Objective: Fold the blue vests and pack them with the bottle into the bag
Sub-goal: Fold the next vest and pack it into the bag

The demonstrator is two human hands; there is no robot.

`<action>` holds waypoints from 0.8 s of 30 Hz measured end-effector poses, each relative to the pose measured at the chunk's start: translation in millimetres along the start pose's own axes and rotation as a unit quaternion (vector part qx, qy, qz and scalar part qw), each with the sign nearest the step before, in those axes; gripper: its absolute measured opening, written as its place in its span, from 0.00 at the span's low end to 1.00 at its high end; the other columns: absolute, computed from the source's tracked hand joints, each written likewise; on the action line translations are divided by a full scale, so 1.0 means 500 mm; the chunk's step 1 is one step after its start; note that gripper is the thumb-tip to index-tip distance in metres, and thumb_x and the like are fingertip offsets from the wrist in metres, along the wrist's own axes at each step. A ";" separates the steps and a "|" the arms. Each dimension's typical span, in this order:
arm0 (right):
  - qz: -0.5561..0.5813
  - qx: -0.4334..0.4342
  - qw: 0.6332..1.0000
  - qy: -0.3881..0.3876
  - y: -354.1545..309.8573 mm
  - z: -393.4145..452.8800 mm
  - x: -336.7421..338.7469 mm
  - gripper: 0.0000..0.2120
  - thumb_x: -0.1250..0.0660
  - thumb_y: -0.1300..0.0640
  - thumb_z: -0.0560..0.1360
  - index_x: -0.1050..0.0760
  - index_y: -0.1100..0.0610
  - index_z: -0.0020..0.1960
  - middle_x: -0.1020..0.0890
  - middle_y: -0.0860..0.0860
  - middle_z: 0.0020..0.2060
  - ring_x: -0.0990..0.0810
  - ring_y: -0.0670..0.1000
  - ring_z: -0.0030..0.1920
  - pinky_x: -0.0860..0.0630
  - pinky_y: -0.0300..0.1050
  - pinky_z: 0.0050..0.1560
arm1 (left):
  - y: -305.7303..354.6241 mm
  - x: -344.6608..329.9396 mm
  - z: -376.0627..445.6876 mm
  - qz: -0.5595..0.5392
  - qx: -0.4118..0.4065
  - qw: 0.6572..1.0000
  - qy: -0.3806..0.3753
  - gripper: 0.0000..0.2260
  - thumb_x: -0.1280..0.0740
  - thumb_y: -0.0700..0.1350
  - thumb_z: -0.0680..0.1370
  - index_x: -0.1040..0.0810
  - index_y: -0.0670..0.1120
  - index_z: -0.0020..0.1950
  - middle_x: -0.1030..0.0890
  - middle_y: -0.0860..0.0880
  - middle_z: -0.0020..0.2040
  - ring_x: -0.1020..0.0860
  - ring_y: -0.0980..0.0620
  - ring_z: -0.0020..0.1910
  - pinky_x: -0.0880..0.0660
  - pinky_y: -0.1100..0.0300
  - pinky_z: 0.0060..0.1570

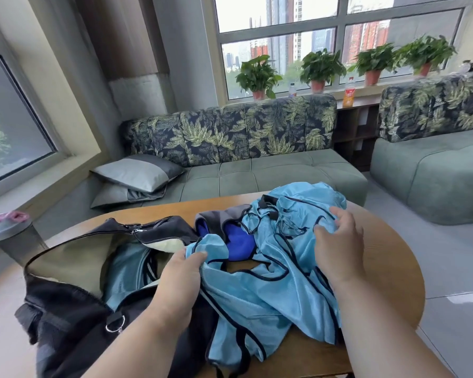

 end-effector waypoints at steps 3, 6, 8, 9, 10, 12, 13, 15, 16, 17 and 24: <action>-0.129 0.068 0.989 0.021 -0.032 -0.015 0.004 0.24 0.31 0.54 0.76 0.27 0.47 0.72 0.27 0.56 0.67 0.28 0.61 0.66 0.33 0.56 0.68 | 0.003 -0.009 -0.001 0.013 -0.013 1.000 -0.015 0.06 0.35 0.41 0.84 0.18 0.46 0.56 0.12 0.43 0.45 0.14 0.43 0.41 0.18 0.50 0.41; -0.183 0.035 0.975 -0.124 -0.006 -0.028 -0.062 0.19 0.30 0.43 0.77 0.24 0.47 0.66 0.22 0.48 0.59 0.21 0.55 0.59 0.27 0.48 0.56 | -0.005 -0.008 0.001 0.009 -0.010 1.000 -0.015 0.06 0.34 0.41 0.84 0.18 0.45 0.57 0.12 0.42 0.46 0.14 0.43 0.42 0.19 0.51 0.41; -0.235 -0.021 0.942 -0.241 0.041 -0.051 -0.109 0.17 0.31 0.35 0.76 0.23 0.47 0.53 0.21 0.44 0.48 0.19 0.51 0.50 0.29 0.45 0.46 | -0.011 -0.005 0.006 0.007 -0.008 1.000 -0.009 0.06 0.34 0.41 0.84 0.18 0.45 0.57 0.12 0.42 0.46 0.14 0.43 0.42 0.19 0.50 0.42; -0.258 -0.034 0.925 -0.276 0.061 -0.061 -0.125 0.18 0.31 0.35 0.76 0.26 0.50 0.46 0.22 0.45 0.41 0.20 0.51 0.43 0.30 0.45 0.41 | -0.011 -0.004 0.006 0.004 -0.009 1.000 -0.008 0.06 0.34 0.41 0.84 0.18 0.45 0.57 0.12 0.43 0.45 0.14 0.44 0.42 0.19 0.50 0.42; -0.268 -0.042 0.917 -0.293 0.080 -0.063 -0.137 0.20 0.30 0.36 0.76 0.28 0.52 0.40 0.23 0.47 0.36 0.22 0.52 0.38 0.31 0.46 0.37 | -0.009 -0.004 0.005 0.001 -0.010 1.000 -0.006 0.06 0.35 0.41 0.84 0.18 0.45 0.56 0.12 0.43 0.44 0.15 0.44 0.41 0.19 0.50 0.42; -0.248 -0.042 0.923 -0.290 0.085 -0.058 -0.145 0.19 0.29 0.44 0.77 0.31 0.54 0.36 0.25 0.50 0.32 0.25 0.53 0.34 0.34 0.45 0.34 | -0.007 -0.002 0.004 -0.006 -0.010 1.000 -0.003 0.07 0.35 0.41 0.84 0.17 0.46 0.55 0.13 0.44 0.43 0.15 0.45 0.41 0.19 0.50 0.43; -0.207 -0.036 0.938 -0.275 0.072 -0.053 -0.140 0.17 0.29 0.49 0.78 0.32 0.54 0.36 0.27 0.50 0.31 0.27 0.53 0.33 0.35 0.45 0.33 | -0.005 -0.001 0.002 -0.007 -0.009 1.000 -0.002 0.07 0.35 0.41 0.84 0.18 0.46 0.55 0.13 0.44 0.43 0.15 0.44 0.41 0.19 0.49 0.44; -0.077 -0.006 0.970 -0.229 0.022 -0.041 -0.117 0.14 0.31 0.52 0.79 0.29 0.55 0.37 0.25 0.51 0.31 0.26 0.53 0.32 0.32 0.47 0.35 | 0.000 0.005 -0.001 0.001 -0.014 1.000 0.004 0.06 0.35 0.42 0.84 0.18 0.47 0.56 0.12 0.44 0.44 0.14 0.43 0.44 0.17 0.44 0.47; 0.010 0.008 0.977 -0.211 -0.008 -0.040 -0.105 0.12 0.32 0.51 0.81 0.24 0.55 0.41 0.20 0.52 0.34 0.21 0.55 0.35 0.26 0.49 0.39 | 0.002 0.011 0.000 0.014 -0.020 1.000 0.010 0.06 0.34 0.43 0.83 0.19 0.48 0.58 0.12 0.45 0.46 0.14 0.42 0.45 0.16 0.41 0.50; 0.102 0.010 0.973 -0.205 -0.033 -0.043 -0.094 0.10 0.32 0.52 0.82 0.20 0.56 0.46 0.15 0.54 0.39 0.16 0.57 0.41 0.20 0.52 0.45 | 0.007 0.017 -0.001 0.038 -0.029 0.999 0.020 0.07 0.33 0.45 0.82 0.20 0.51 0.59 0.13 0.45 0.48 0.14 0.43 0.47 0.16 0.39 0.51; 0.303 0.027 0.895 -0.327 -0.141 -0.114 -0.089 0.09 0.31 0.54 0.80 0.14 0.54 0.58 0.12 0.57 0.55 0.14 0.58 0.59 0.21 0.60 0.65 | 0.089 -0.014 -0.047 0.349 -0.206 0.912 0.059 0.28 0.28 0.57 0.75 0.33 0.60 0.73 0.36 0.61 0.66 0.35 0.53 0.72 0.35 0.52 0.74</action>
Point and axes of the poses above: each hand's wrist, its own z-axis towards the middle knuckle, its own x-axis out of the back of the hand, y = z × x, the point moved 10 cm from there along z, towards the middle knuckle
